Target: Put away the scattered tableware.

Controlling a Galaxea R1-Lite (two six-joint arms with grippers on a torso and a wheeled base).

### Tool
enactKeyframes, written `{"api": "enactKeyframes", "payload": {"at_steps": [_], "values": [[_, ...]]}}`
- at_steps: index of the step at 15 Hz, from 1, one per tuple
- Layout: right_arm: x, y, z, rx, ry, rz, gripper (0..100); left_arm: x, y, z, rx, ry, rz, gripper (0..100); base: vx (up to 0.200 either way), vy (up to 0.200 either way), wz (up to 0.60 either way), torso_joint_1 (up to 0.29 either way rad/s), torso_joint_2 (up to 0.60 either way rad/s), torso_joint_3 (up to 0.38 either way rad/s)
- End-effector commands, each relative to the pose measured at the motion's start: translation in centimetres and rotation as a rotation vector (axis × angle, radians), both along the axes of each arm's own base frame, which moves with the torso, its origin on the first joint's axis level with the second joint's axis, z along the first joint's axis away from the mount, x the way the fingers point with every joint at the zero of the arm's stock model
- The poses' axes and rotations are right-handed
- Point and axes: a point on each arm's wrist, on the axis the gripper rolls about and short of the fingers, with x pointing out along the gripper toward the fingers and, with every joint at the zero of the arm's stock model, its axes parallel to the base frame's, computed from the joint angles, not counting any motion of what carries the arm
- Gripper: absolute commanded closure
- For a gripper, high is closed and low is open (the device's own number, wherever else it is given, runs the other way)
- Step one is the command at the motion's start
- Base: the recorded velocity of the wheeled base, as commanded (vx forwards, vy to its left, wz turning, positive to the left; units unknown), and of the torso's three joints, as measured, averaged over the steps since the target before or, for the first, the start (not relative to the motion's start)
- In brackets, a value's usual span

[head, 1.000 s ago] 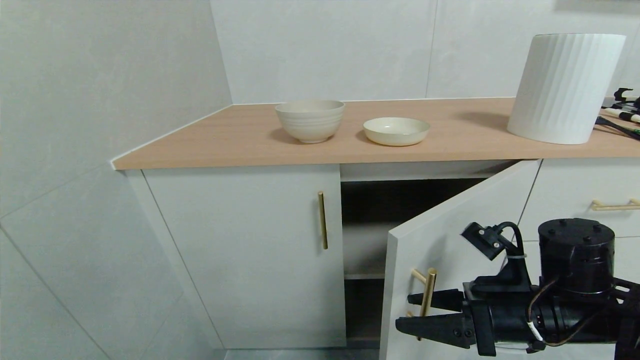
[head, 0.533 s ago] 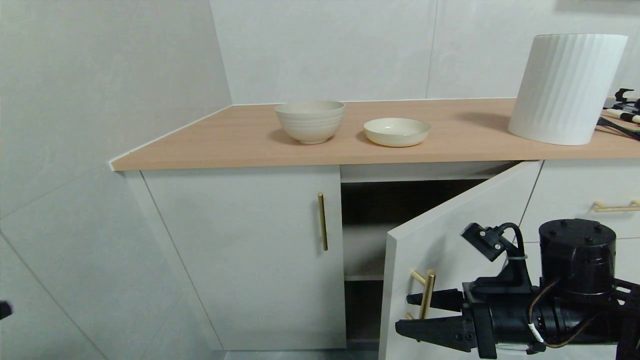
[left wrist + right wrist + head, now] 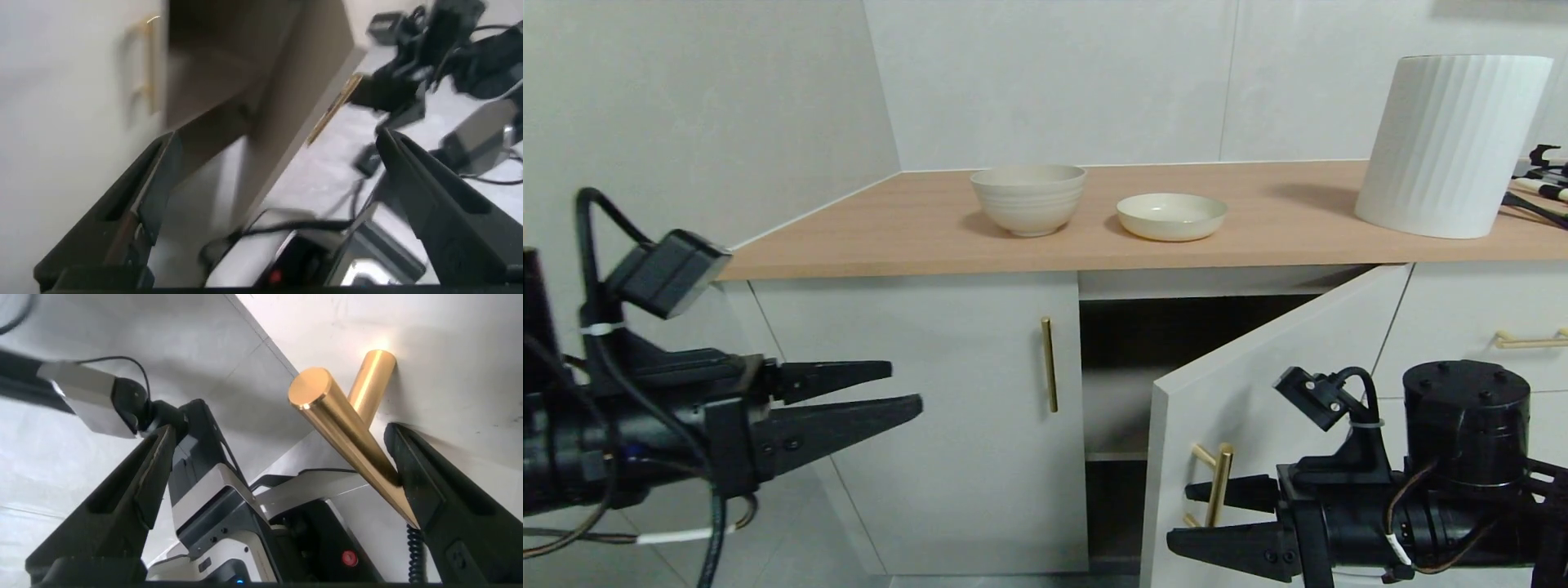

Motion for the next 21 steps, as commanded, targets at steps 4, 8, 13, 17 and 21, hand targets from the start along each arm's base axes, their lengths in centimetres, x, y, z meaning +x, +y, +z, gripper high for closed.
{"api": "enactKeyframes", "payload": {"at_steps": [4,8,13,17,21], "values": [[0.1,0.3,-0.7,-0.017,0.023,0.008,0,4.1,-2.9,-8.0,-0.004,0.17,-0.035,0,0.0,0.0,0.0,0.0,0.0,0.0],[0.1,0.3,-0.7,-0.018,0.024,0.008,0,4.7,-5.6,-9.0,-0.032,0.167,-0.01,100,0.0,0.0,0.0,0.0,0.0,0.0],[-0.1,0.1,-0.6,-0.017,0.019,0.009,0,6.2,-9.4,-8.8,-0.062,0.067,-0.119,100,0.0,0.0,0.0,0.0,0.0,0.0],[-0.2,0.1,-0.7,-0.027,-0.015,0.018,0,8.1,-13.3,-10.8,-0.058,0.051,-0.182,100,0.0,0.0,0.0,0.0,0.0,0.0],[-0.1,0.0,-0.7,-0.027,-0.015,0.015,0,9.8,-16.0,-13.9,-0.087,-0.016,-0.178,100,0.0,0.0,0.0,0.0,0.0,0.0]]}}
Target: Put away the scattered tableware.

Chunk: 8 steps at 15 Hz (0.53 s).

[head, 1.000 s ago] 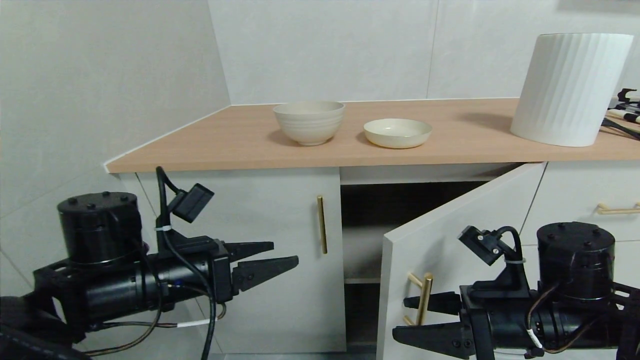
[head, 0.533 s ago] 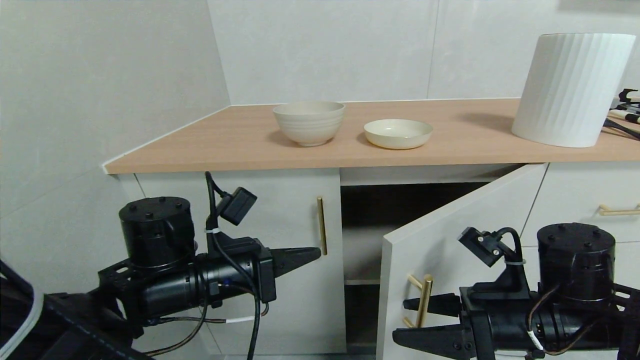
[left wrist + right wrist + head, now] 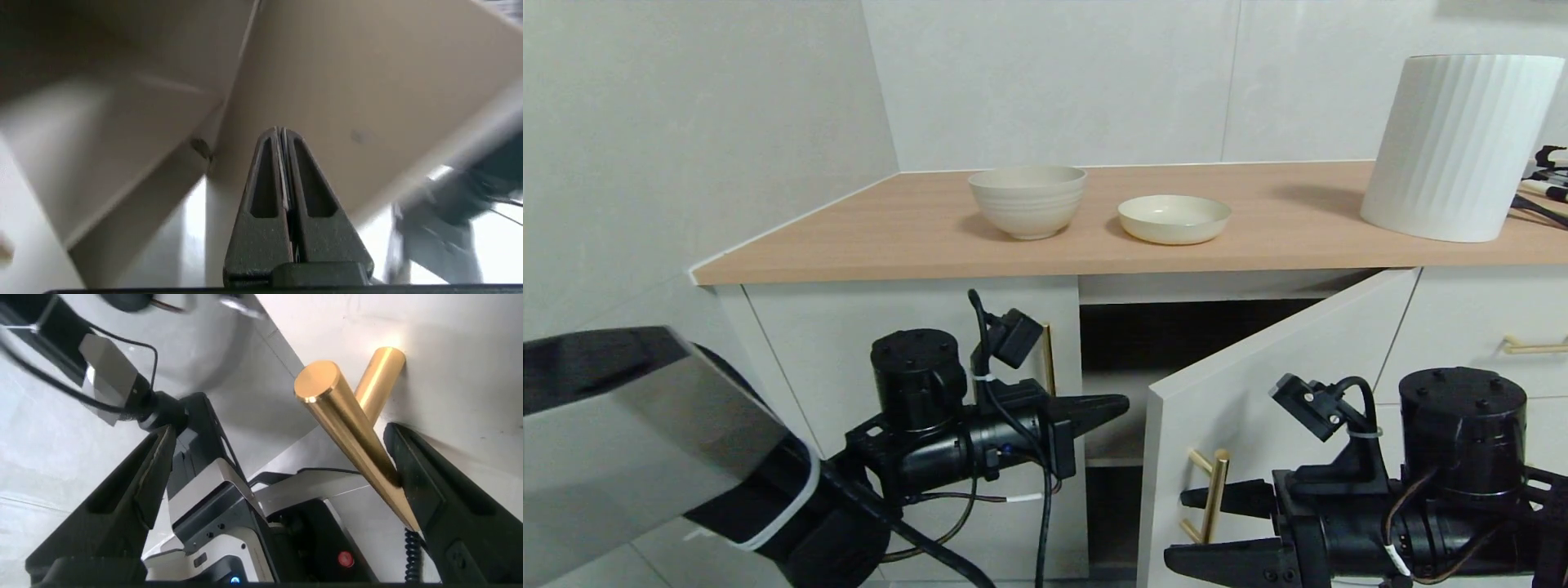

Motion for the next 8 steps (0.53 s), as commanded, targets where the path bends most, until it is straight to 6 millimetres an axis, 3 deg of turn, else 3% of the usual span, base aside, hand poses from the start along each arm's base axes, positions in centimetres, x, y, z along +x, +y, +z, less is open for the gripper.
{"api": "enactKeyframes", "payload": {"at_steps": [1,4,8], "values": [[0.1,0.0,-0.1,-0.003,0.002,-0.003,0,0.5,-1.7,-2.6,0.025,0.032,-0.012,100,0.0,0.0,0.0,0.0,0.0,0.0],[0.1,0.0,0.0,-0.005,-0.006,-0.019,0,-0.2,-3.1,-2.3,0.025,0.014,0.017,100,0.0,0.0,0.0,0.0,0.0,0.0],[0.2,-0.5,0.7,-0.054,-0.133,-0.187,0,-0.7,-3.4,-2.2,0.017,0.005,0.001,100,0.0,0.0,0.0,0.0,0.0,0.0]]}}
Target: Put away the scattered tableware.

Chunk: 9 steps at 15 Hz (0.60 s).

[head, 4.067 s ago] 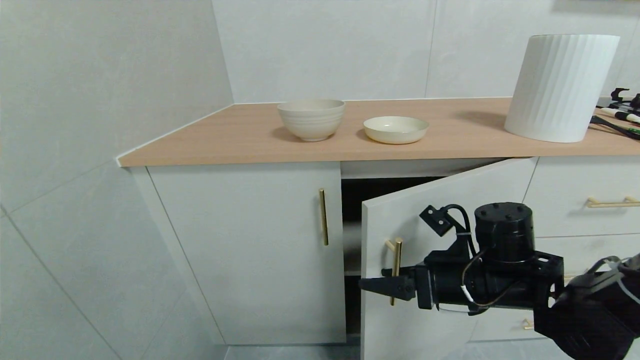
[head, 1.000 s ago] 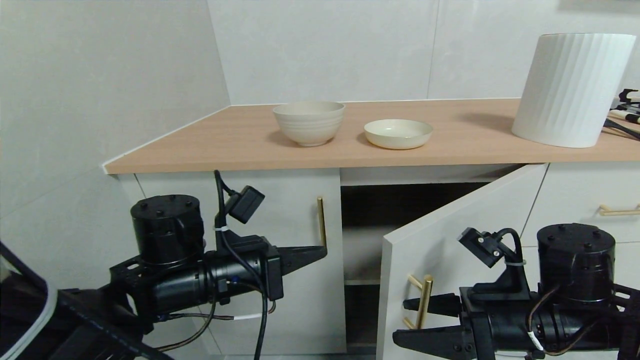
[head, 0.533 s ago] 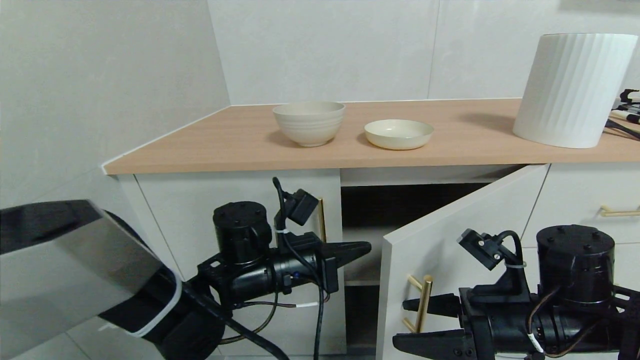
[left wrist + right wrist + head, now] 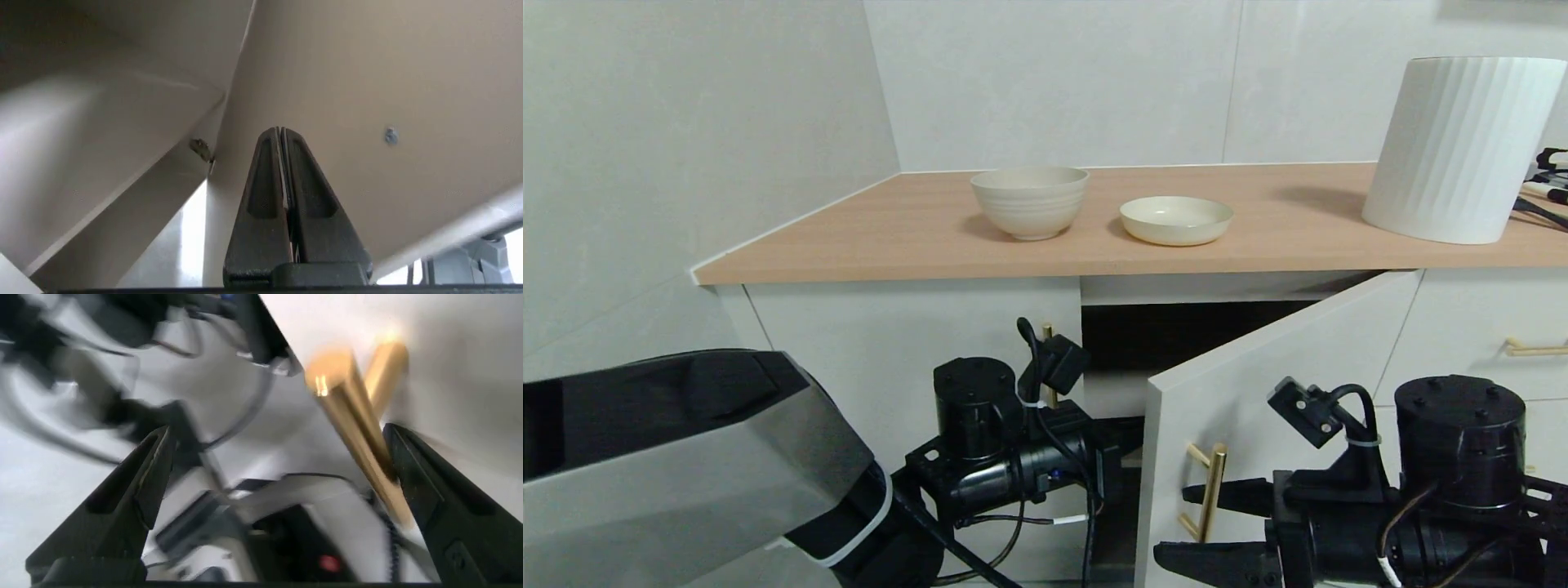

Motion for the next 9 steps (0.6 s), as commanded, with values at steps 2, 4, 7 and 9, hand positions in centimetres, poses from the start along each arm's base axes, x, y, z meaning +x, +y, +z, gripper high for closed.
{"api": "enactKeyframes", "payload": {"at_steps": [2,4,7,9], "values": [[-0.4,-1.5,1.0,0.001,-0.062,-0.092,0,-0.4,-0.3,0.0,0.0,0.001,-0.013,100,0.0,0.0,0.0,0.0,0.0,0.0],[-0.9,-2.6,1.2,0.003,-0.068,-0.125,0,-0.8,-0.6,0.1,-0.001,0.0,-0.026,100,0.0,0.0,0.0,0.0,0.0,0.0],[-2.9,-4.9,1.8,-0.018,-0.072,-0.157,0,-1.0,-0.5,0.0,-0.003,-0.003,-0.029,100,0.0,0.0,0.0,0.0,0.0,0.0],[-4.4,-6.2,2.1,-0.072,-0.075,-0.156,0,-1.2,-0.4,0.0,-0.001,0.001,-0.028,100,0.0,0.0,0.0,0.0,0.0,0.0]]}}
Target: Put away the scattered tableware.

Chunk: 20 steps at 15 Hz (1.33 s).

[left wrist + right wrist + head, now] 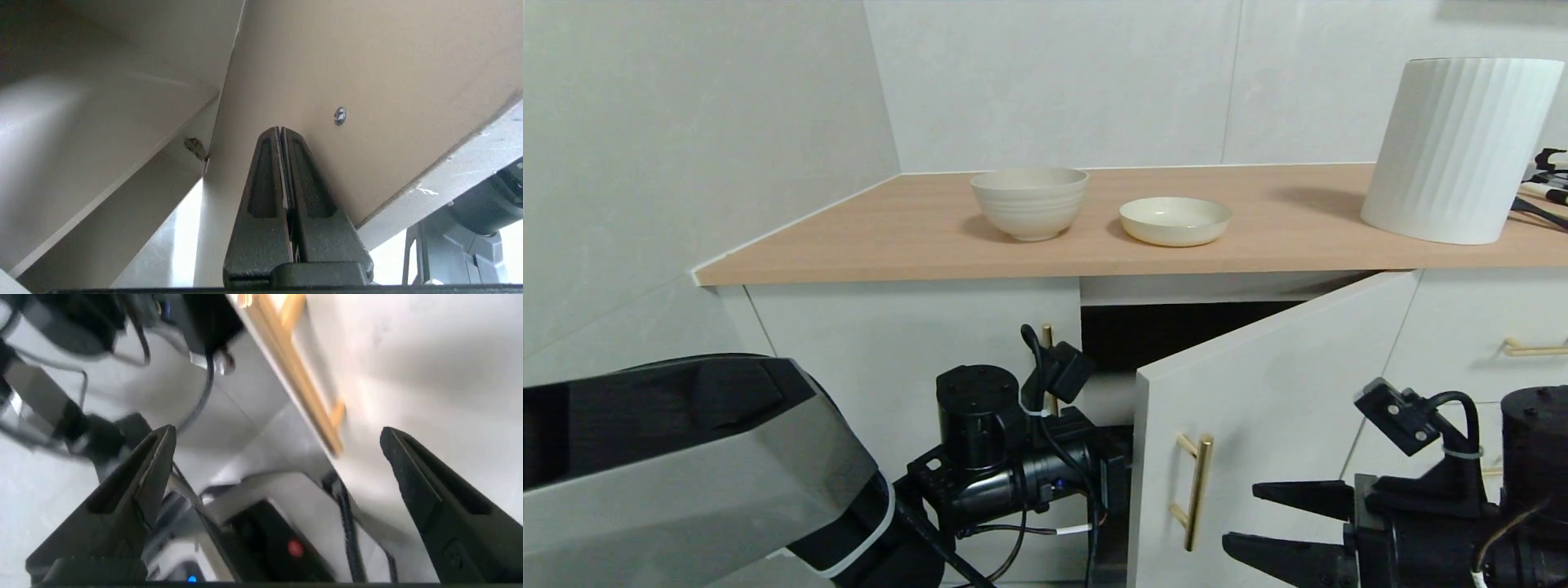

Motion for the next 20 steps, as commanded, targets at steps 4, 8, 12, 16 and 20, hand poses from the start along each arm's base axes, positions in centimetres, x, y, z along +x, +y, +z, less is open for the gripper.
{"api": "enactKeyframes", "payload": {"at_steps": [4,8,12,16,20], "values": [[-4.3,-3.4,1.7,-0.11,-0.065,-0.093,0,-0.4,-0.2,0.9,-0.013,-0.011,-0.015,100,0.0,0.0,0.0,0.0,0.0,0.0],[-4.5,-3.6,1.9,-0.103,-0.078,-0.093,0,0.0,-0.9,1.1,-0.002,0.003,-0.021,100,-0.15,0.0,0.0,0.008,0.0,-0.002],[-4.7,-3.7,2.0,-0.097,-0.089,-0.092,0,1.4,-2.2,1.1,0.018,0.026,-0.021,100,-0.2,0.0,0.0,0.001,0.0,0.005],[-4.9,-3.7,2.1,-0.093,-0.096,-0.091,0,2.8,-3.5,0.4,0.033,0.045,-0.02,100,0.0,0.0,0.0,0.0,0.0,0.0],[-4.9,-3.7,2.1,-0.094,-0.094,-0.091,0,3.6,-4.2,0.4,0.038,0.054,-0.018,100,0.0,0.0,0.0,0.0,0.0,0.0]]}}
